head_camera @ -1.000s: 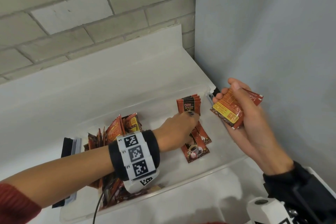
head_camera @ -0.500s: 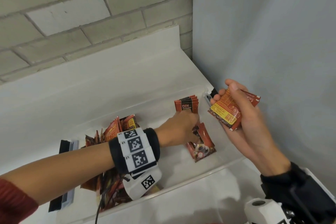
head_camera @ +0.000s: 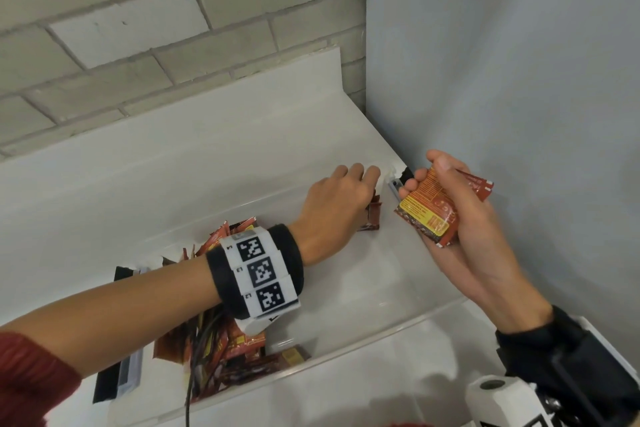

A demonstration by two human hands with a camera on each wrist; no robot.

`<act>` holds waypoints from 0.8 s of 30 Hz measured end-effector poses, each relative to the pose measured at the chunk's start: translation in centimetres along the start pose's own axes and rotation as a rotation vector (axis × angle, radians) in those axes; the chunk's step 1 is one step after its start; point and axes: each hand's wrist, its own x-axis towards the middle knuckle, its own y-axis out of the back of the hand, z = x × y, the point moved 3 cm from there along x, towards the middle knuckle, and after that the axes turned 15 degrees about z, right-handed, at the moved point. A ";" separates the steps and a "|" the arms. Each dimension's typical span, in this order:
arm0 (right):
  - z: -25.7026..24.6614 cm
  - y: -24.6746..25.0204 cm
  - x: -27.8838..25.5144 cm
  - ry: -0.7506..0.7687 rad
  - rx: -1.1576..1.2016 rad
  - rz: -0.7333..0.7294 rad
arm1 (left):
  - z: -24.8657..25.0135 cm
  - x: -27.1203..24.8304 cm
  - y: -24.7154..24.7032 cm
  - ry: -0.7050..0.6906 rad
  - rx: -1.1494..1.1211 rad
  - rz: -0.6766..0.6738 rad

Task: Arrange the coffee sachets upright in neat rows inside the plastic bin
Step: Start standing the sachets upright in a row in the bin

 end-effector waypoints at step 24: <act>0.4 0.0 0.0 -0.066 -0.175 -0.119 | -1.0 1.6 3.0 0.090 -0.320 0.053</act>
